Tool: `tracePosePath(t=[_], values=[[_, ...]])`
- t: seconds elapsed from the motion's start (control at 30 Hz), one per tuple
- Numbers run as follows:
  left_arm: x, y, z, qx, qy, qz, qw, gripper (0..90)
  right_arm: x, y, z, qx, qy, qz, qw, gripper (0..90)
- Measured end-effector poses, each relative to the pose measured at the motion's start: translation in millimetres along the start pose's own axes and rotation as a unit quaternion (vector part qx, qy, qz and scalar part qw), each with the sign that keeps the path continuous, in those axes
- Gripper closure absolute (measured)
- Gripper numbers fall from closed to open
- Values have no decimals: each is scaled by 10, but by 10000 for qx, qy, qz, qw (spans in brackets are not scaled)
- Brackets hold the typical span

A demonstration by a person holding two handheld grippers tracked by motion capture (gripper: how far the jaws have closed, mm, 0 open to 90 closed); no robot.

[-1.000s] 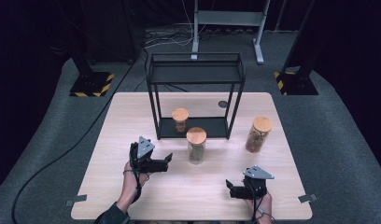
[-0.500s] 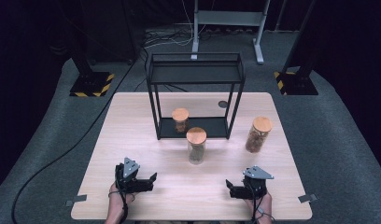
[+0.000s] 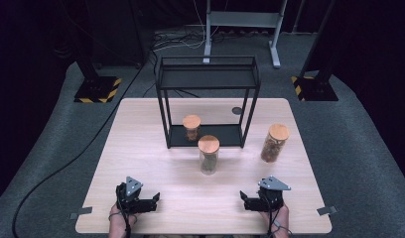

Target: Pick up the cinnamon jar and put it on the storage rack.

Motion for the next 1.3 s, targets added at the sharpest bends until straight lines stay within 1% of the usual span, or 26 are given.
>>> tracePosePath(t=[0.17,0.23,0.37,0.83,1.3], values=[[16,41,-1,152,-18,132,9998,12,1,0,0,0,-6,-3,10000,16],[19,56,-6,226,-39,136,9996,14,1,0,-1,4,-6,1,10000,16],[16,64,0,236,-11,157,9996,16,2,1,-5,21,-14,6,10000,16],[13,62,-3,228,-22,177,9996,14,6,1,-11,39,-4,29,10000,16],[14,61,-5,231,-14,162,9996,14,9,4,-15,58,-9,38,10000,18]])
Point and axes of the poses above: each handheld gripper's, and its own axes: z roughly backward along the jaws, y roughly out of its underside, x roughly to its left, the point moved 9 cm from there along -z, roughly forward along the jaws
